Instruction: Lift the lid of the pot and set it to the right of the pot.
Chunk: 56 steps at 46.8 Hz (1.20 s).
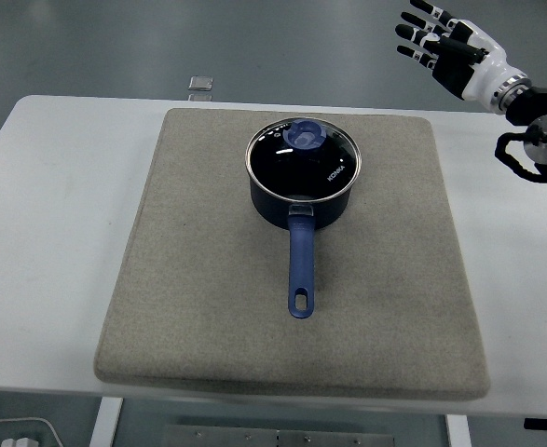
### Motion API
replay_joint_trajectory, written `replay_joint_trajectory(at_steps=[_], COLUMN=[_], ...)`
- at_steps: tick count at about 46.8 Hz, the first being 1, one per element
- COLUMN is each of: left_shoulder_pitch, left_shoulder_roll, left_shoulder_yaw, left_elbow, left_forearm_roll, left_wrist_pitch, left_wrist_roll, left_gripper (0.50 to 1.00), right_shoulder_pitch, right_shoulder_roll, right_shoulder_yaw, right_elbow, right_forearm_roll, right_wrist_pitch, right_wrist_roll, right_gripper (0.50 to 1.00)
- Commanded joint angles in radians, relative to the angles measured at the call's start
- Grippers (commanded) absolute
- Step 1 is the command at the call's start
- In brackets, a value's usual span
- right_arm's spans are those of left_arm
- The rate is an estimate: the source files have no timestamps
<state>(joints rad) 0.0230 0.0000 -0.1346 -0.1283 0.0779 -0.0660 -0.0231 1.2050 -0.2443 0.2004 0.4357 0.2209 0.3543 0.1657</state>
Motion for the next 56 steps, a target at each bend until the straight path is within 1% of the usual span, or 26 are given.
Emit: replay_joint_trajectory(at_steps=[1,21,27,41,56], left_shoulder_pitch=[0.000,-0.001,0.000,0.000,0.000], left_shoulder_roll=[0.000,0.000,0.000,0.000,0.000], left_shoulder_yaw=[0.000,0.001,0.001,0.001,0.001], left_elbow=[0.001,0.001,0.001,0.001,0.001], left_forearm_roll=[0.000,0.000,0.000,0.000,-0.001], left_wrist_pitch=[0.000,0.005,0.005,0.005,0.005], left_wrist_roll=[-0.001,-0.003,-0.003,-0.003,-0.001], left_gripper=[1.000,1.000,1.000,1.000,1.000], right_shoulder_pitch=[-0.001,0.001,0.002,0.001,0.007], right_shoulder_roll=[0.002,0.000,0.003,-0.003,-0.003], right_shoulder_yaw=[0.002,0.004,0.001,-0.007,-0.006], right_elbow=[0.000,0.002,0.002,0.002,0.000], right_forearm_roll=[0.000,0.000,0.000,-0.003,-0.057], right_wrist_pitch=[0.000,0.008,0.046,0.064,0.054], right_wrist_roll=[0.000,0.000,0.000,0.002,0.014], right_gripper=[0.928,0.930,0.930,0.930,0.930])
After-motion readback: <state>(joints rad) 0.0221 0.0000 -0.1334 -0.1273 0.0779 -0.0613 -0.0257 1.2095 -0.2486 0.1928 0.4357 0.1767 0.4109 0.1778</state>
